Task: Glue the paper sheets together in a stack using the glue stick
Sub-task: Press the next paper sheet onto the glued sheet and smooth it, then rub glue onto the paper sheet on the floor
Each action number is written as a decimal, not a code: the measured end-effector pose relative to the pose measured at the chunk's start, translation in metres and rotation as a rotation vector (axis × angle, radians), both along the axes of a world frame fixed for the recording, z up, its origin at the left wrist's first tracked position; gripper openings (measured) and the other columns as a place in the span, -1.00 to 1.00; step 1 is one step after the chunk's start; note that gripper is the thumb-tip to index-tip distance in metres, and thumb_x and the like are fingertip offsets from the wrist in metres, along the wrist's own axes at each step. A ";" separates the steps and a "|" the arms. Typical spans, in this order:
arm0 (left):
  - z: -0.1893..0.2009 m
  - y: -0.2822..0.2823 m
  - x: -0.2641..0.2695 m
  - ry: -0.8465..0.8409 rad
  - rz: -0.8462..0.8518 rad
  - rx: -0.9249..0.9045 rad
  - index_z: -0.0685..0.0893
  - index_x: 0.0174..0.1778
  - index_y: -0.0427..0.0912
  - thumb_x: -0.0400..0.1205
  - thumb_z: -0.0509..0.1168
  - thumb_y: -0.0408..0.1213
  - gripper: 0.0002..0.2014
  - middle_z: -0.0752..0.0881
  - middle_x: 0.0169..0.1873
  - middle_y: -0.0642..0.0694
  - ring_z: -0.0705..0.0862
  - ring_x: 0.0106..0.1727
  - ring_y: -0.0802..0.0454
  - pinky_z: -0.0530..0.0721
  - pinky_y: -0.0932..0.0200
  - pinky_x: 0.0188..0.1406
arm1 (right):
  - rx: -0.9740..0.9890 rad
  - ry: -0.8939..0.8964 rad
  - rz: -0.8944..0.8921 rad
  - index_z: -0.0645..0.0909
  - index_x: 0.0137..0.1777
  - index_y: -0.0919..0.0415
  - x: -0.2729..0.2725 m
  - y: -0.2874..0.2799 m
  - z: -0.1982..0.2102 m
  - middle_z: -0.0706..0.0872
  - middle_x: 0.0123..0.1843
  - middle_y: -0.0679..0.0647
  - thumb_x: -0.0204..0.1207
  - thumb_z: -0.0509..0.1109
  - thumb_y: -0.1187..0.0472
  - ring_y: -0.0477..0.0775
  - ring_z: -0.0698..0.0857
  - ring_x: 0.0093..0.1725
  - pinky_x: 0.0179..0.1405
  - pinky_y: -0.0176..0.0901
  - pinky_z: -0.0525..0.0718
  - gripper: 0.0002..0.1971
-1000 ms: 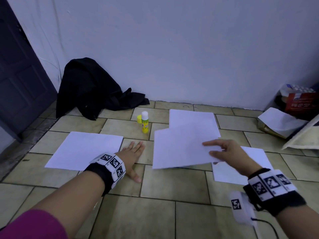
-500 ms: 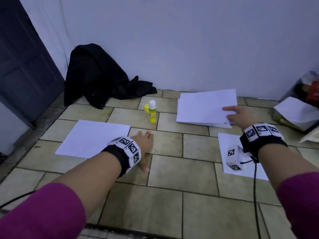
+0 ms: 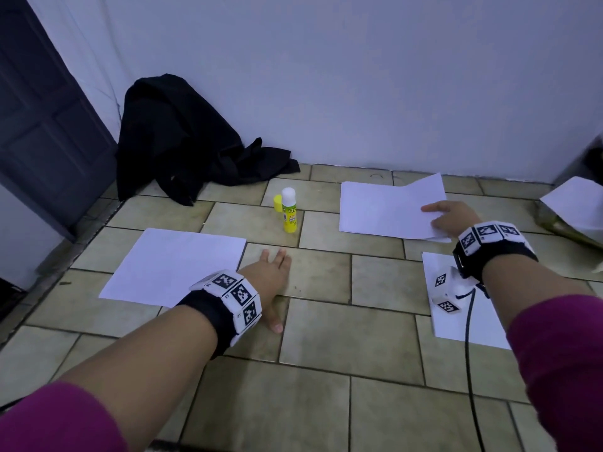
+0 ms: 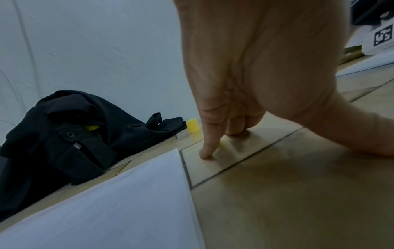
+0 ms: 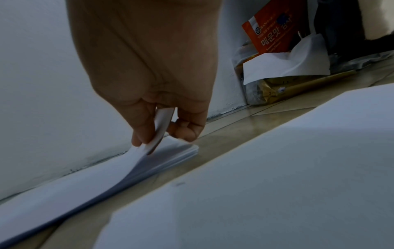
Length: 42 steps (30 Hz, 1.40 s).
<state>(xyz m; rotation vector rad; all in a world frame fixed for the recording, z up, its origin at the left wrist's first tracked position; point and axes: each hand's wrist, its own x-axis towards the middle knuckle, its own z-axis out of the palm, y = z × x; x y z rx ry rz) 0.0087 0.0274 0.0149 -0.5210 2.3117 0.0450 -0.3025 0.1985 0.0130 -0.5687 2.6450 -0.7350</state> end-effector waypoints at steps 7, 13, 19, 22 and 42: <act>0.001 -0.001 0.004 0.023 -0.003 0.014 -0.44 0.61 -0.28 0.35 0.59 0.06 0.37 -0.41 0.64 -0.16 -0.31 0.66 -0.28 0.11 -0.17 0.64 | 0.169 0.006 0.075 0.60 0.40 0.09 -0.005 -0.003 -0.003 0.42 0.57 0.18 0.58 0.14 0.50 0.26 0.50 0.43 0.28 -0.14 0.44 -0.51; 0.002 0.000 0.003 0.031 -0.006 0.008 -0.42 0.62 -0.28 0.35 0.58 0.07 0.36 -0.39 0.65 -0.16 -0.31 0.66 -0.27 0.12 -0.15 0.63 | 0.449 0.162 0.014 0.52 0.42 -0.23 0.007 -0.011 -0.006 0.37 0.46 0.24 0.61 0.16 0.32 0.32 0.40 0.40 0.39 -0.05 0.45 -0.50; -0.001 -0.003 0.004 0.043 0.002 0.024 -0.42 0.62 -0.26 0.33 0.59 0.07 0.37 -0.39 0.64 -0.14 -0.32 0.66 -0.26 0.10 -0.14 0.64 | 0.515 0.114 0.142 0.33 0.56 -0.19 0.012 -0.011 0.003 0.20 0.64 0.22 0.69 0.14 -0.09 0.29 0.22 0.58 0.57 0.00 0.16 -0.57; -0.005 -0.005 0.005 0.051 0.000 0.021 -0.42 0.63 -0.26 0.32 0.59 0.08 0.38 -0.39 0.64 -0.14 -0.32 0.66 -0.26 0.11 -0.12 0.64 | 0.345 -0.038 0.286 0.08 0.69 0.09 0.025 0.004 0.017 0.12 0.70 0.11 0.66 0.17 -0.14 0.17 0.15 0.66 0.61 0.02 0.13 -0.33; -0.005 0.009 0.019 0.174 0.020 -0.025 -0.30 0.67 -0.25 0.42 0.53 0.07 0.24 -0.28 0.68 -0.11 -0.16 0.70 -0.17 0.22 -0.15 0.61 | 0.836 -0.016 0.386 -0.53 0.59 0.36 0.158 0.073 -0.005 -0.48 0.65 0.22 0.09 0.63 -0.31 0.30 -0.36 0.65 0.60 0.31 0.10 0.55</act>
